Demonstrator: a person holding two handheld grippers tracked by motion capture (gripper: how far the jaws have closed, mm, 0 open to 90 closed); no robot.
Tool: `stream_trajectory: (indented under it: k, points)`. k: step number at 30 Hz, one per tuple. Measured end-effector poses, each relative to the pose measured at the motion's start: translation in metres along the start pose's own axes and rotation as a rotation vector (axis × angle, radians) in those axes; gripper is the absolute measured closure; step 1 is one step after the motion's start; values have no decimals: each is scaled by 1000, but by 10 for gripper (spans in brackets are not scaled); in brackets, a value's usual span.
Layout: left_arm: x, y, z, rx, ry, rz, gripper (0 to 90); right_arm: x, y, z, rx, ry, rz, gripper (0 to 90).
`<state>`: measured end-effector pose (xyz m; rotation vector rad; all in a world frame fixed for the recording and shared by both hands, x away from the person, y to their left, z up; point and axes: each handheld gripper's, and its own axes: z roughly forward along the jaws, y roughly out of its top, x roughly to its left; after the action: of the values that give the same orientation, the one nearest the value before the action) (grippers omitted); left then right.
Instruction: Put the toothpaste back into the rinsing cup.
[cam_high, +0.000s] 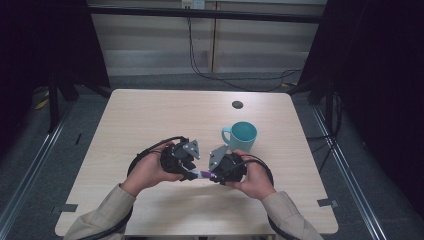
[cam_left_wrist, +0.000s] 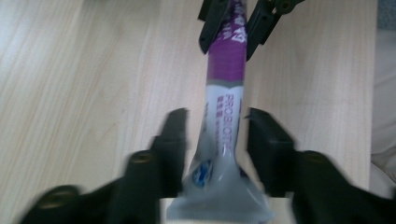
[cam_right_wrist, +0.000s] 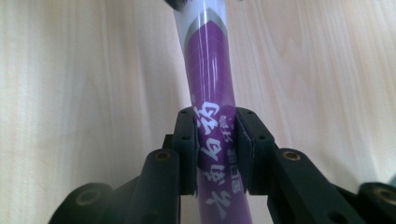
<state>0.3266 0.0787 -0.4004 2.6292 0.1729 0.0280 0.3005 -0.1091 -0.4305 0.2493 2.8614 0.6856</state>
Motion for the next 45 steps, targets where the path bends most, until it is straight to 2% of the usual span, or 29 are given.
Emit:
stream_trajectory:
  k: [2, 3, 5, 7, 13, 15, 16, 24, 28, 29, 32, 33, 37, 45]
  points:
    - [1, -1, 0, -9, 8, -6, 447, 0, 0, -1, 17, 0, 1, 717]
    - [2, -4, -2, -31, 25, -15, 398, -1, -3, -1, 27, -9, 4, 719]
    - [3, -7, -3, -44, 36, -11, 316, -3, -5, -3, 36, -11, 5, 720]
    - [3, -10, -4, -62, 42, 2, 302, -4, -7, -5, 31, -19, 16, 720]
    - [4, -19, -6, -106, 62, -21, 220, -10, -14, -15, 12, -33, 57, 723]
    - [4, -22, -6, -102, 68, -18, 207, -13, -16, -17, 3, -31, 59, 723]
    - [5, -24, -6, -96, 69, -14, 203, -13, -18, -19, 1, -31, 76, 723]
    - [8, -38, 9, -97, 66, -30, 179, -18, -24, -23, -56, -40, 112, 723]
    - [8, -44, 19, -108, 58, -45, 170, -19, -27, -24, -75, -42, 130, 722]
    - [8, -47, 24, -110, 57, -55, 167, -20, -29, -24, -85, -35, 151, 722]
    - [9, -51, 29, -109, 53, -69, 161, -22, -33, -25, -115, -40, 170, 722]
    - [8, -55, 35, -94, 55, -89, 161, -23, -34, -25, -126, -39, 182, 722]
    - [10, -62, 44, -104, 46, -113, 159, -24, -38, -28, -157, -43, 211, 722]
    - [11, -75, 56, -115, 59, -131, 152, -26, -41, -29, -191, -54, 227, 722]
